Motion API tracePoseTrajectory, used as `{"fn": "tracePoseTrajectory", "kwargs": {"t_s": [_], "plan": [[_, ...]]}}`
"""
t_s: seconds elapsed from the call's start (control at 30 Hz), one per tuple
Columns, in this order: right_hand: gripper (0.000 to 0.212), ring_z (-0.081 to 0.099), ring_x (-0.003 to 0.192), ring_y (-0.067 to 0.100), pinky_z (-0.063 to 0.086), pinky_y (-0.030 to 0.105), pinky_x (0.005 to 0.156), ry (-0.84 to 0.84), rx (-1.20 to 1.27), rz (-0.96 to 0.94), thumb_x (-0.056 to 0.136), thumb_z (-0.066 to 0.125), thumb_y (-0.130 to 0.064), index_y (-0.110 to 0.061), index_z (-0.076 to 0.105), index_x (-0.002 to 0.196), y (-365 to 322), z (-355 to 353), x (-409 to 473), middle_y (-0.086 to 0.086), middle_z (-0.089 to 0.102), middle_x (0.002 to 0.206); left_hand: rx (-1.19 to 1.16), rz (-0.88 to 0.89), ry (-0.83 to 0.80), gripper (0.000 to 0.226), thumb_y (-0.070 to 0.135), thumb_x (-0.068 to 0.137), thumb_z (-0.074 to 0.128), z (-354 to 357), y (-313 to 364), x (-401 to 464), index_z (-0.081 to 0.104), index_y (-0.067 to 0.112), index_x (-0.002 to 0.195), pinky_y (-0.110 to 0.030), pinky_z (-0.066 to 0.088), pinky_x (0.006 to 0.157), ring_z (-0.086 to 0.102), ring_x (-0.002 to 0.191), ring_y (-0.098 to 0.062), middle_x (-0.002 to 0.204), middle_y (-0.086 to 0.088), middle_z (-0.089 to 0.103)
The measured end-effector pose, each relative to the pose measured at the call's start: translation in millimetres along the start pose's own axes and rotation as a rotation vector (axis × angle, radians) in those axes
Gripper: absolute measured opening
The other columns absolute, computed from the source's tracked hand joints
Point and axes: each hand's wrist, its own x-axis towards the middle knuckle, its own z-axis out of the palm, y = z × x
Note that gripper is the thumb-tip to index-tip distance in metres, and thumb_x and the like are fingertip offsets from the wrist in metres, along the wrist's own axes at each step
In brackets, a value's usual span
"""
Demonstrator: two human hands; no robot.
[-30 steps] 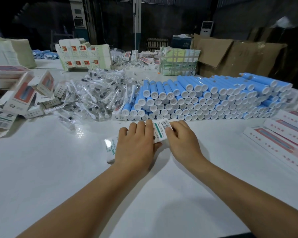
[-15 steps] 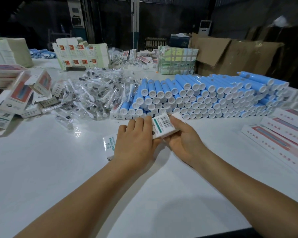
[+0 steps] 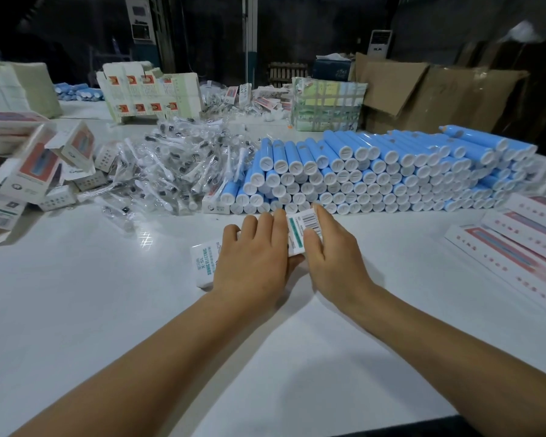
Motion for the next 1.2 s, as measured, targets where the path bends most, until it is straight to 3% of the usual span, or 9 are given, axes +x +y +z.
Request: {"fn": "tracePoseTrajectory", "kwargs": {"t_s": [0.07,0.17,0.23,0.37,0.6,0.83,0.97,1.13,1.2], "plan": [[0.041,0.058,0.109,0.017,0.046,0.022,0.091,-0.013,0.109,0.095,0.1,0.042,-0.021,-0.007,0.043,0.139,0,0,1,0.003,0.06,0.122,0.013,-0.006,0.004,0.069,0.052,0.093,0.034,1,-1,0,0.038,0.002,0.139,-0.042,0.037,0.081,0.05,0.1,-0.03,0.119,-0.011,0.053],[0.031,0.067,0.094,0.015,0.055,0.025,0.082,-0.038,0.706,0.39,0.101,0.04,-0.025,-0.01,0.065,0.112,-4,-4,9,0.002,0.073,0.098,0.005,-0.034,0.003,0.066,0.051,0.092,0.041,2,-3,1,0.038,0.004,0.139,-0.041,0.037,0.082,0.05,0.101,-0.03,0.121,-0.011,0.053],[0.029,0.069,0.091,0.017,0.057,0.028,0.079,-0.066,0.968,0.48,0.101,0.041,-0.022,-0.008,0.066,0.104,-3,-8,13,0.005,0.074,0.093,-0.007,-0.05,0.0,0.068,0.05,0.091,0.048,2,-6,3,0.04,0.004,0.139,-0.042,0.038,0.084,0.051,0.103,-0.031,0.122,-0.011,0.054],[0.035,0.065,0.1,0.022,0.055,0.036,0.088,-0.045,0.906,0.496,0.1,0.04,-0.01,-0.002,0.051,0.133,-4,-8,13,0.015,0.067,0.111,-0.014,-0.037,0.032,0.068,0.05,0.085,0.053,3,-8,3,0.05,0.001,0.132,-0.043,0.044,0.077,0.057,0.095,-0.033,0.113,-0.014,0.06],[0.036,0.067,0.096,0.02,0.056,0.031,0.079,-0.029,0.864,0.466,0.101,0.036,-0.007,-0.004,0.052,0.133,-4,-9,12,0.012,0.069,0.107,-0.049,-0.018,0.108,0.067,0.05,0.084,0.047,2,-7,-1,0.052,0.0,0.129,-0.043,0.045,0.073,0.058,0.09,-0.033,0.109,-0.014,0.061],[0.034,0.069,0.085,0.014,0.057,0.027,0.069,-0.042,0.929,0.456,0.098,0.039,-0.001,-0.007,0.057,0.126,-1,-12,14,0.002,0.073,0.089,-0.077,-0.013,0.145,0.066,0.048,0.082,0.051,0,-7,-1,0.055,-0.002,0.125,-0.044,0.047,0.073,0.06,0.09,-0.035,0.108,-0.017,0.063],[0.034,0.069,0.089,0.016,0.058,0.033,0.076,-0.023,0.883,0.458,0.097,0.039,-0.001,-0.02,0.064,0.11,-1,-10,13,0.0,0.073,0.089,-0.017,-0.021,0.094,0.068,0.05,0.084,0.048,0,-5,-3,0.052,-0.001,0.13,-0.044,0.046,0.076,0.058,0.092,-0.034,0.11,-0.015,0.061],[0.037,0.066,0.096,0.021,0.053,0.042,0.087,0.018,0.917,0.486,0.098,0.036,-0.01,-0.004,0.057,0.127,-2,-5,10,0.011,0.069,0.102,0.028,-0.016,0.076,0.072,0.047,0.079,0.065,-1,0,-4,0.05,-0.001,0.129,-0.043,0.045,0.074,0.056,0.09,-0.032,0.109,-0.015,0.059],[0.04,0.066,0.094,0.016,0.054,0.037,0.085,-0.001,0.821,0.441,0.097,0.036,-0.007,-0.005,0.052,0.133,-3,-3,8,0.008,0.068,0.104,0.027,-0.013,0.075,0.073,0.047,0.079,0.066,-1,-1,-4,0.049,-0.001,0.13,-0.042,0.044,0.074,0.056,0.09,-0.032,0.11,-0.015,0.059]]}}
